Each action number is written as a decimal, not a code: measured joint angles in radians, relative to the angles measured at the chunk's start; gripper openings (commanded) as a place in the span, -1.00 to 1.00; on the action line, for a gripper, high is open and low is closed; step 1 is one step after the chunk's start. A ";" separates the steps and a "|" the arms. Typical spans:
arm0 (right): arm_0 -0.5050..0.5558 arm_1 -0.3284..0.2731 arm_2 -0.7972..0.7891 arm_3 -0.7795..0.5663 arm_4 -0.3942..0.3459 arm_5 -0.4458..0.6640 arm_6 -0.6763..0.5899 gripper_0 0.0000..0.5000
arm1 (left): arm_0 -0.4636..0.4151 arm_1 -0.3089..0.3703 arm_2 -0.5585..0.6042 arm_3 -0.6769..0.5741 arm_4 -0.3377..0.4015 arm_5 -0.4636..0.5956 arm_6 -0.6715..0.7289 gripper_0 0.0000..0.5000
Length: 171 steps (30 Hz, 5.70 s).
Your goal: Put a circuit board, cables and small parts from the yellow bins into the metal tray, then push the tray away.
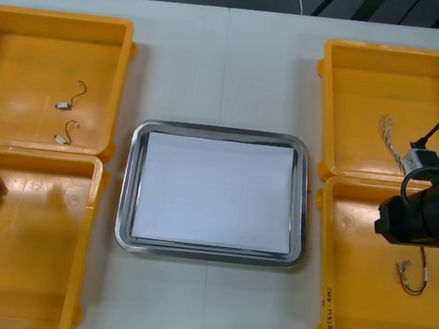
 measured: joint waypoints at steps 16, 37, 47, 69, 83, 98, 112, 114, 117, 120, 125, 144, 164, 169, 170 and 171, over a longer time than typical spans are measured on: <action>0.000 0.000 0.000 0.000 0.000 0.000 0.000 1.00 | 0.000 0.000 0.000 0.000 0.000 0.000 0.000 1.00; 0.000 0.000 0.000 0.000 0.000 0.000 0.000 1.00 | 0.000 0.000 0.000 0.000 0.000 0.000 0.000 1.00; 0.000 0.000 0.000 0.000 0.000 0.000 0.000 1.00 | 0.000 0.000 0.000 0.000 0.000 0.000 0.000 1.00; 0.000 0.000 0.000 0.000 0.000 0.000 0.000 1.00 | 0.000 0.000 0.000 0.000 0.000 0.000 0.000 1.00; 0.000 0.000 0.000 0.000 0.000 0.000 0.000 1.00 | 0.000 0.000 0.000 0.000 0.000 0.000 0.000 1.00; 0.000 0.000 0.000 0.000 0.000 0.000 0.000 1.00 | 0.000 0.000 0.000 0.000 0.000 0.000 0.000 1.00; 0.000 0.000 0.000 0.000 0.000 0.000 0.000 1.00 | 0.000 0.000 0.000 0.000 0.000 0.000 0.000 1.00; 0.000 0.000 0.000 0.000 0.000 0.000 0.000 1.00 | 0.000 0.000 0.000 0.000 0.000 0.000 0.000 1.00; 0.000 0.000 0.000 0.000 0.000 0.000 0.000 1.00 | 0.000 0.000 0.000 0.000 0.000 0.000 0.000 1.00; 0.000 0.000 0.000 0.000 0.000 0.000 0.000 1.00 | 0.000 0.000 0.000 0.000 0.000 0.000 0.000 1.00; 0.000 0.000 0.000 0.000 0.000 0.000 0.000 1.00 | 0.000 0.000 0.000 0.000 0.000 0.000 0.000 1.00; 0.000 0.000 0.000 0.000 0.000 0.000 0.000 1.00 | 0.001 0.000 -0.001 0.000 0.001 0.000 0.000 1.00; 0.000 0.000 0.000 0.000 0.000 0.000 0.000 1.00 | 0.004 0.004 -0.002 0.007 0.006 0.000 0.000 1.00; 0.000 0.000 0.000 0.000 0.000 0.000 0.000 1.00 | -0.007 0.033 -0.002 0.074 0.022 0.000 -0.007 1.00; 0.000 0.000 0.000 0.000 0.000 0.000 0.000 1.00 | -0.011 0.040 -0.002 0.091 0.027 0.000 -0.014 1.00; 0.000 0.000 0.000 0.000 0.000 0.000 0.000 1.00 | -0.015 0.047 -0.002 0.108 0.031 0.000 -0.024 1.00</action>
